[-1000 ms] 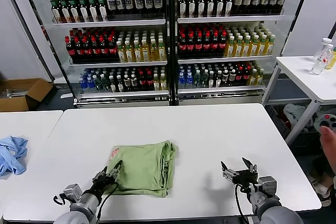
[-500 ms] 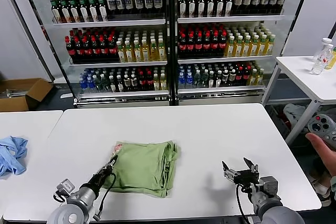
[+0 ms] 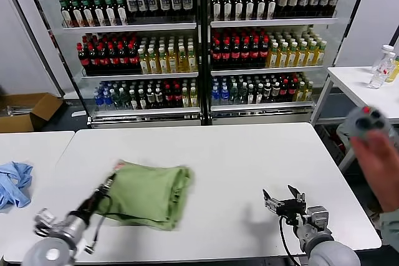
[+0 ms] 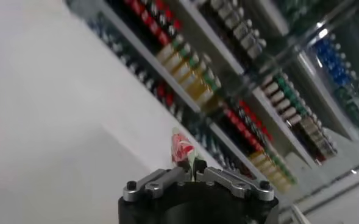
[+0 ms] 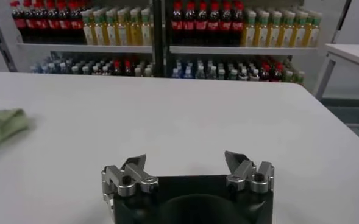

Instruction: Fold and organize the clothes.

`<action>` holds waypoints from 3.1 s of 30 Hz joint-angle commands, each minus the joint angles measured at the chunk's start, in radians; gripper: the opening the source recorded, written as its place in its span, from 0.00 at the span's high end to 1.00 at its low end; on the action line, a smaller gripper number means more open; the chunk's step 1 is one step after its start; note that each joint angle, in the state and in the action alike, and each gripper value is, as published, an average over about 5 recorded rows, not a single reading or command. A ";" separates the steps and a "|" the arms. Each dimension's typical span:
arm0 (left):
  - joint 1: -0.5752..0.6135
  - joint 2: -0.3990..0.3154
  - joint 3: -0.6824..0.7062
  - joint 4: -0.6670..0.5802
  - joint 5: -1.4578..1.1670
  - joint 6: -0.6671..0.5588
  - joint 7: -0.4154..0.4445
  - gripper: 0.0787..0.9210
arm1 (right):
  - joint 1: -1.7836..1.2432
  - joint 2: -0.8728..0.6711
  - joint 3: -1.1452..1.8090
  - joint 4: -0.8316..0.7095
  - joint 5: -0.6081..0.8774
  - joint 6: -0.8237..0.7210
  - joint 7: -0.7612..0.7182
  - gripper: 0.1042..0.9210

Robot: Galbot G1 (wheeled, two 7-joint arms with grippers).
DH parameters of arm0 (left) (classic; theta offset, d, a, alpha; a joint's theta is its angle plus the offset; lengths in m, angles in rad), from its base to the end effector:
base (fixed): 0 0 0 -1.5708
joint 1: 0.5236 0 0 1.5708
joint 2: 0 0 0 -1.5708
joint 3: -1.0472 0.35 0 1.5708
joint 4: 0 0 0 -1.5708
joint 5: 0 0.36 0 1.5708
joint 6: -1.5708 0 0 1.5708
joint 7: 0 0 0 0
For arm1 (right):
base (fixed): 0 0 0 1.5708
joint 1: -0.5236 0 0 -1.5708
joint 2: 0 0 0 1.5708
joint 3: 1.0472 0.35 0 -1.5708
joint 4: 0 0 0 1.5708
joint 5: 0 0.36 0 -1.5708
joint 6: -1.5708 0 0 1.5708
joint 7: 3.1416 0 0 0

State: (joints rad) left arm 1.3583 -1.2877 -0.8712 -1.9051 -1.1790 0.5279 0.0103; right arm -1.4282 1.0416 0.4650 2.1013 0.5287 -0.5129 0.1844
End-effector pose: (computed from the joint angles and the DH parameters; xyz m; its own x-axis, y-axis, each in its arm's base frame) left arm 0.2461 0.1760 -0.2790 -0.9566 0.1682 0.2379 -0.0596 0.6861 -0.7251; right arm 0.2305 -0.0690 -0.2583 -0.8900 -0.1208 0.4397 -0.1420 0.9897 -0.0157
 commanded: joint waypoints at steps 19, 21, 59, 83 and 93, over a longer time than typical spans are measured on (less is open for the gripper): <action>-0.222 -0.243 0.541 -0.129 0.403 -0.012 -0.204 0.98 | -0.042 0.007 0.059 0.082 0.000 0.007 0.000 0.12; -0.254 -0.306 0.606 -0.061 0.414 -0.017 -0.226 0.98 | -0.051 0.004 0.075 0.091 0.001 0.007 0.000 0.12; 0.098 -0.134 0.370 -0.186 0.727 -0.346 -0.197 0.14 | 0.543 0.402 -0.456 -0.449 0.136 0.012 0.106 0.12; 0.134 -0.143 0.375 -0.201 0.728 -0.366 -0.198 0.12 | 0.455 0.261 -0.358 -0.442 0.047 0.069 0.103 0.71; 0.133 -0.143 0.390 -0.209 0.740 -0.361 -0.196 0.12 | 0.448 -0.004 -0.246 -0.409 -0.010 0.110 -0.031 1.00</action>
State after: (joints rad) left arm 1.4758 -1.4348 -0.4783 -2.1034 -0.4468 0.1703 -0.1865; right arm -0.9746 1.2731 0.1241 1.6754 0.5768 -0.4377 0.2654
